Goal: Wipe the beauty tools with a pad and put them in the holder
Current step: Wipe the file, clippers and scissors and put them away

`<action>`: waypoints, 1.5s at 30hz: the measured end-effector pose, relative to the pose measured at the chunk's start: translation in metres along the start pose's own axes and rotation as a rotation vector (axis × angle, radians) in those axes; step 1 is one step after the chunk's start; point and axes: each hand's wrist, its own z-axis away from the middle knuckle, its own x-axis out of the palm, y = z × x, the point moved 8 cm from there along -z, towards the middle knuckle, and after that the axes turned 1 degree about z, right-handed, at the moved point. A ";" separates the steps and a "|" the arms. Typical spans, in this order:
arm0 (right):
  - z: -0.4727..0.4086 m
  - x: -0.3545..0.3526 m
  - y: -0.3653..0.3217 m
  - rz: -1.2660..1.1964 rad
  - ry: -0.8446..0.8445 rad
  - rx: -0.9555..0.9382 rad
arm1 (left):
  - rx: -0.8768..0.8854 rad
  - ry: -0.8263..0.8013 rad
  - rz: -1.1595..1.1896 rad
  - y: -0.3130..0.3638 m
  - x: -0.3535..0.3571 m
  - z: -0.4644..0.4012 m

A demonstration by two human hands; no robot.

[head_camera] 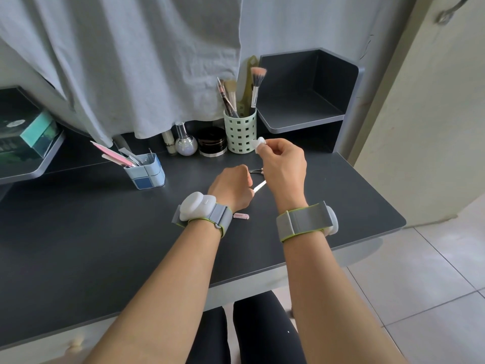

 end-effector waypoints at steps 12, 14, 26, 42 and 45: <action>0.005 0.004 0.003 -0.005 -0.012 0.013 | -0.029 0.047 0.005 -0.008 -0.015 0.013; 0.008 0.007 0.004 -0.004 -0.007 0.020 | -0.041 0.103 0.044 -0.017 -0.023 0.017; 0.037 0.054 0.022 0.022 -0.159 0.094 | -0.100 0.257 0.101 -0.055 -0.049 0.044; 0.061 0.088 0.019 -0.167 -0.303 0.150 | -0.130 0.195 0.239 -0.066 -0.052 0.062; 0.060 0.087 0.017 -0.206 -0.285 0.172 | -0.127 0.170 0.230 -0.065 -0.050 0.066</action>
